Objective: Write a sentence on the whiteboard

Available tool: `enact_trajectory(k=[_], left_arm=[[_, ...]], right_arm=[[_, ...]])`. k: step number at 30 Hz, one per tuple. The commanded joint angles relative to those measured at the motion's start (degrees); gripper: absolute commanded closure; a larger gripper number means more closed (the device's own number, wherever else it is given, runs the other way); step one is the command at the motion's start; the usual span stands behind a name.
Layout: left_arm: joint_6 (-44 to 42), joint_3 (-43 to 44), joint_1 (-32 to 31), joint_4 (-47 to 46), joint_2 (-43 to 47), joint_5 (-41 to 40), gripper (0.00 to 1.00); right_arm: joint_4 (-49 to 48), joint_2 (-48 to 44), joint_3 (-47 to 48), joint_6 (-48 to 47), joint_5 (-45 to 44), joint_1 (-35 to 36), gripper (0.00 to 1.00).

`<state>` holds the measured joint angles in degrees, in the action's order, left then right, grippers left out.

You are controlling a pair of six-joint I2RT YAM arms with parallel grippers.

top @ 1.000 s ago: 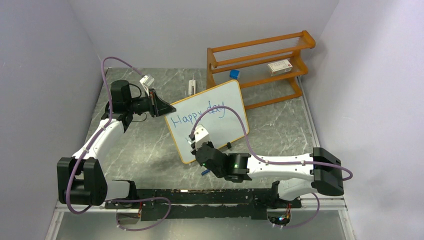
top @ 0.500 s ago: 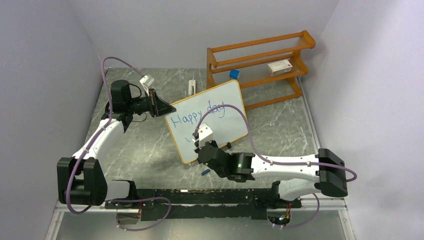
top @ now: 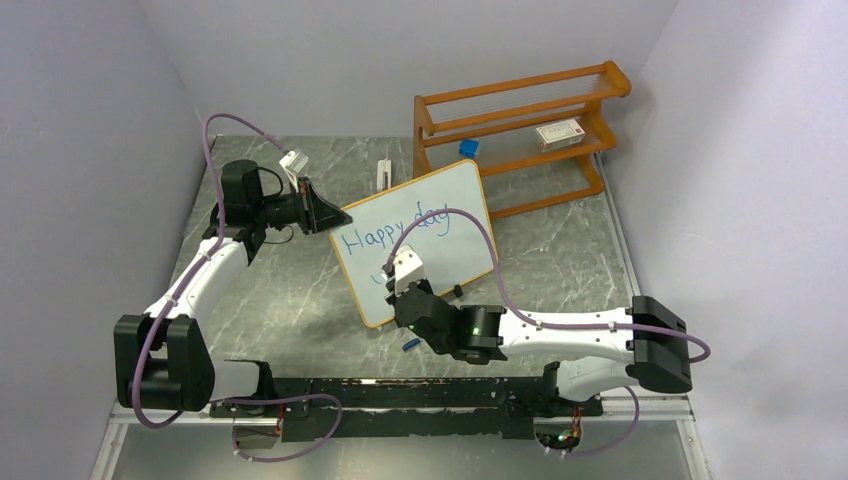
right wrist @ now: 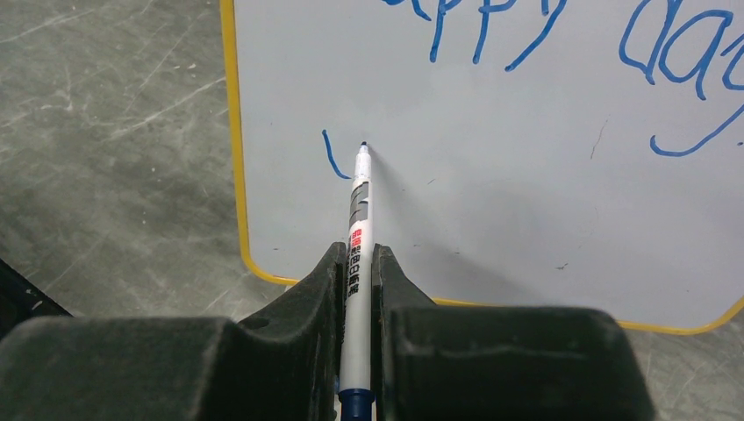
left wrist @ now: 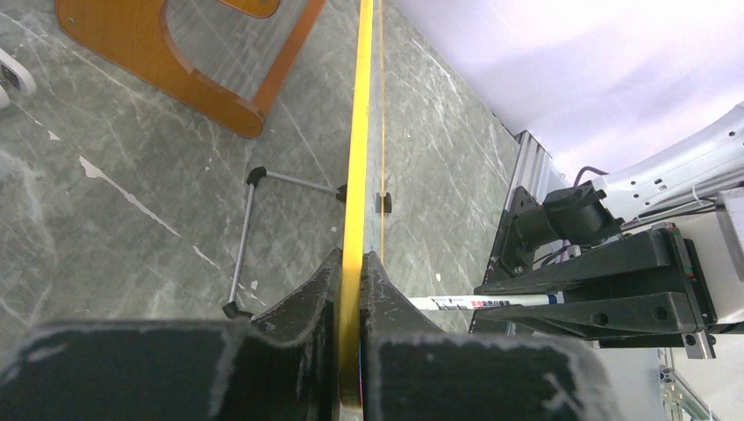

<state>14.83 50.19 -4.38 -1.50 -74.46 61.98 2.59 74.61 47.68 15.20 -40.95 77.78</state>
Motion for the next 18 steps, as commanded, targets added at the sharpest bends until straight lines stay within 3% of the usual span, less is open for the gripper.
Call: enact_trajectory(k=[1,18], left_arm=[[-1.6,-1.1,-1.2,1.9,-0.6,-2.1,0.95],[-1.4,-1.1,-1.2,1.9,-0.4,-2.1,0.95]], right_arm=[[-1.9,1.3,1.7,-0.2,-1.3,-0.3,1.0],[5.3,1.8,1.7,3.6,3.6,-0.1,1.0]])
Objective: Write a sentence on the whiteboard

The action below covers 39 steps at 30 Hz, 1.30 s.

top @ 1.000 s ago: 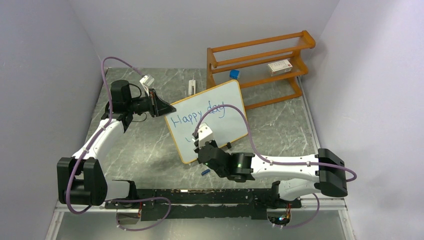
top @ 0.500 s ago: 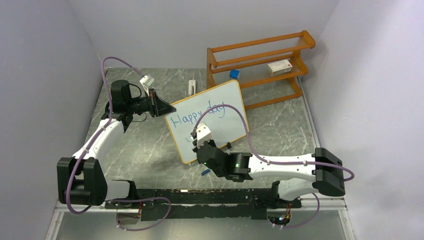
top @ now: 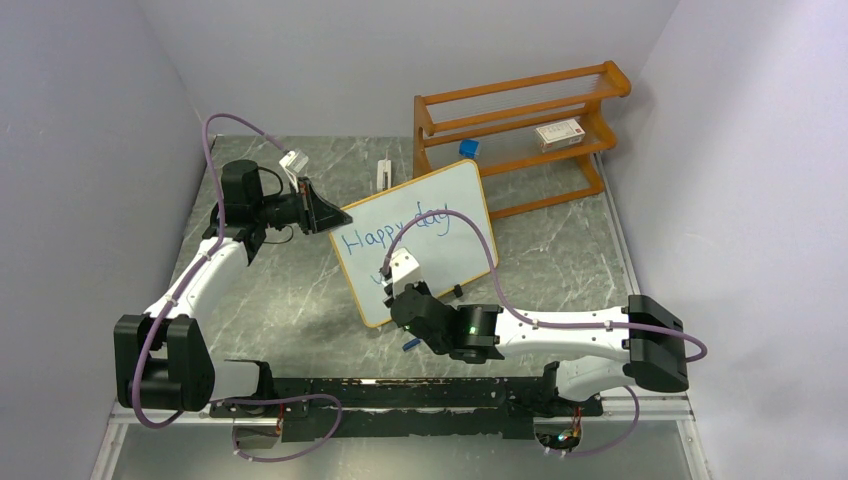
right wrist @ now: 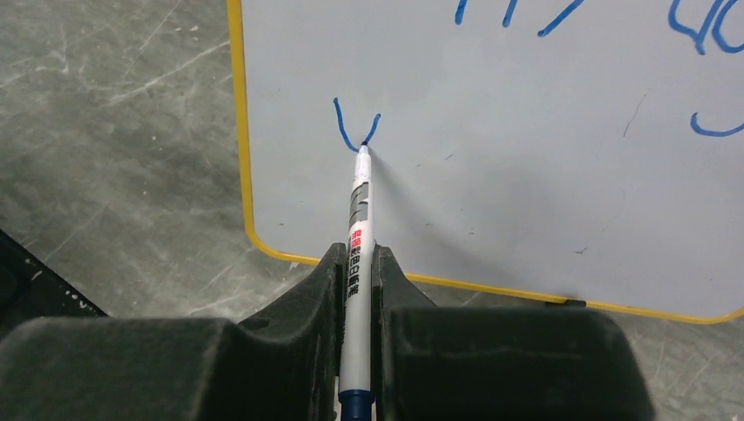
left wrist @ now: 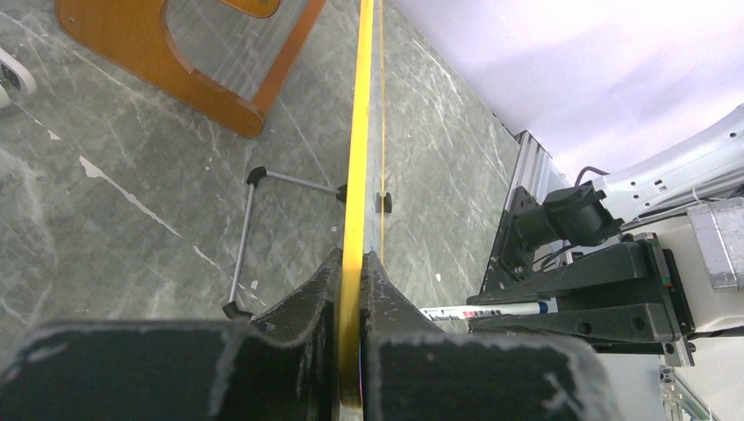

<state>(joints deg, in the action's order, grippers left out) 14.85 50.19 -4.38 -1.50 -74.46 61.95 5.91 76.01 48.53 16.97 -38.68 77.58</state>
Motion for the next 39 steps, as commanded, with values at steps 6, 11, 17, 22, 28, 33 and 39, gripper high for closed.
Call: enact_trajectory(k=[6,11,17,22,28,33,39], left_arm=[[-1.4,-1.2,-1.2,1.9,-0.3,-2.1,0.95],[-1.4,-1.2,-1.2,1.9,-0.3,-2.1,0.95],[-1.5,-1.2,-1.2,1.9,-0.3,-2.1,0.95],[-1.5,-1.1,-1.2,1.9,-0.3,-2.1,0.95],[-1.6,-1.1,-1.2,1.9,-0.3,-2.1,0.95],[-1.5,-1.2,-1.2,1.9,-0.4,-2.1,0.95],[-1.5,-1.2,-1.3,1.9,-0.4,-2.1,0.95]], right_arm=[[3.7,1.7,1.4,2.5,3.2,0.9,1.0],[4.6,2.9,2.1,2.8,4.4,2.5,1.0],[3.9,2.4,2.6,2.8,3.1,3.5,1.0],[2.5,-1.4,1.6,1.9,-1.3,3.4,1.0],[2.1,-2.6,1.0,2.4,-4.9,1.5,1.0],[1.0,-2.8,0.7,2.8,-5.3,0.3,1.0],[-1.0,-2.1,0.8,2.2,-4.0,-0.7,1.0]])
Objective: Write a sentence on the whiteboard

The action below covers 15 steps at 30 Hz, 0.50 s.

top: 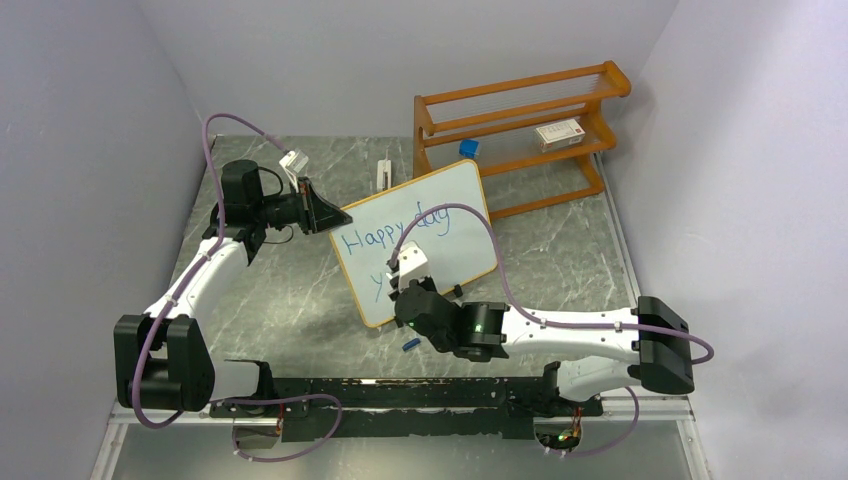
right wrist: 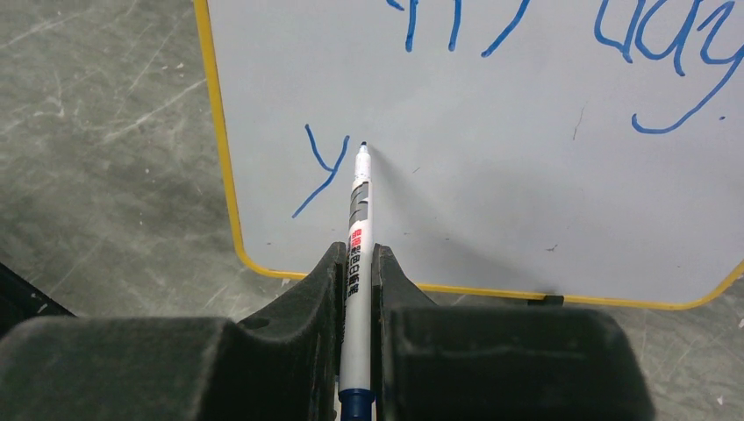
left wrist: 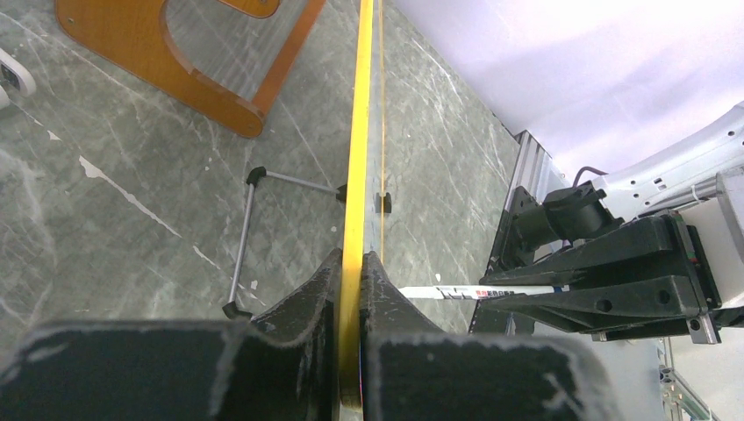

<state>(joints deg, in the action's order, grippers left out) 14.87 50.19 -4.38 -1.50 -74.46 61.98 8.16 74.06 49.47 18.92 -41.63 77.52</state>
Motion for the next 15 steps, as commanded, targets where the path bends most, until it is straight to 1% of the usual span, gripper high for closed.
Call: enact_trajectory(k=[1,7,15], left_arm=[[-1.5,-1.2,-1.2,1.9,-0.4,-2.1,0.95],[-1.4,-1.2,-1.2,1.9,-0.5,-1.9,0.95],[-1.4,-1.1,-1.2,1.9,-0.6,-1.9,0.95]], right_arm=[[-3.5,0.1,-0.2,0.2,-0.9,-0.8,1.0],[-4.3,1.3,-0.1,0.0,0.1,-1.5,1.0],[-2.4,1.8,-0.4,0.9,1.6,-1.7,1.0]])
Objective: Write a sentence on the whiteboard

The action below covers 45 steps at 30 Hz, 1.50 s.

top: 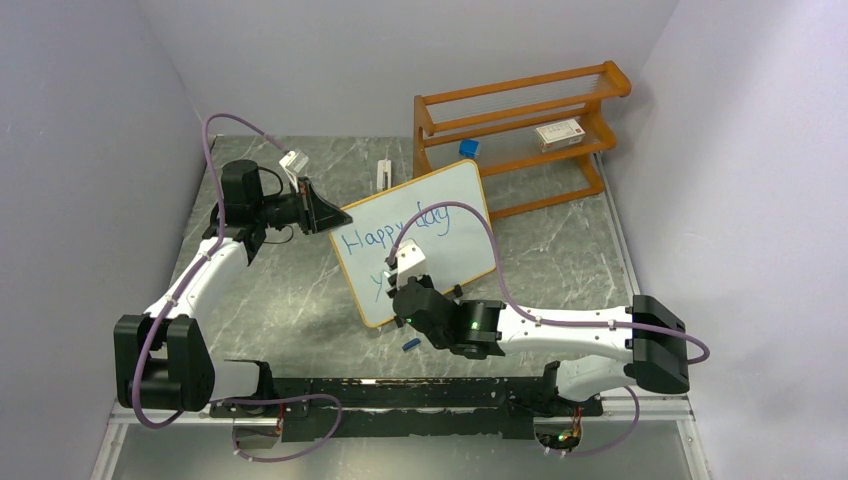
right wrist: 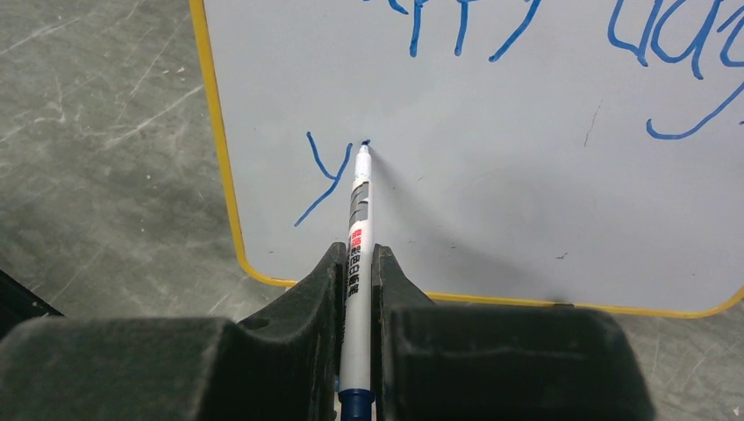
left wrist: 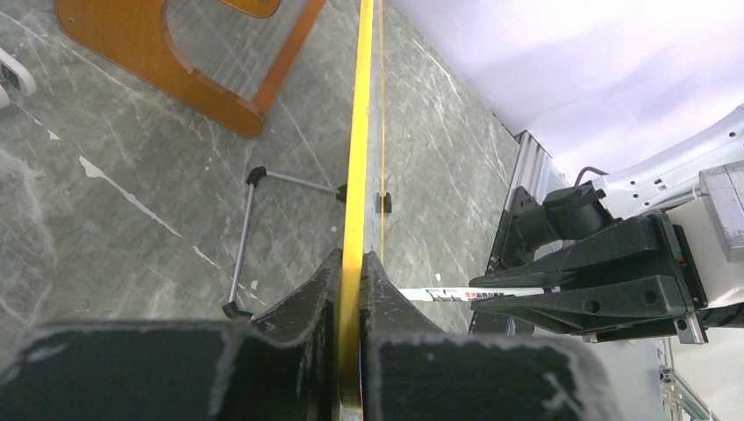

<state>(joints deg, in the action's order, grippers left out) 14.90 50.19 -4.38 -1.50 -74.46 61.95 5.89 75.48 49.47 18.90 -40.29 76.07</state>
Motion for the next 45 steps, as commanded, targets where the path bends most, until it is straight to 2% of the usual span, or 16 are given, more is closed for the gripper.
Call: enact_trajectory(k=[1,12,21,45], left_arm=[[-1.4,-1.2,-1.2,1.9,-0.5,-1.9,0.95],[-1.4,-1.2,-1.2,1.9,-0.6,-1.8,0.95],[-1.5,-1.2,-1.2,1.9,-0.5,-1.8,0.95],[-1.6,-1.1,-1.2,1.9,-0.5,-1.8,0.95]], right_arm=[[0.4,0.3,-0.4,1.2,0.5,-0.2,1.0],[5.0,0.6,-1.0,3.2,2.2,-0.2,1.0],[7.9,0.5,-0.4,3.9,-1.6,-0.5,1.0],[1.4,-1.0,0.2,1.7,-4.1,-1.5,1.0]])
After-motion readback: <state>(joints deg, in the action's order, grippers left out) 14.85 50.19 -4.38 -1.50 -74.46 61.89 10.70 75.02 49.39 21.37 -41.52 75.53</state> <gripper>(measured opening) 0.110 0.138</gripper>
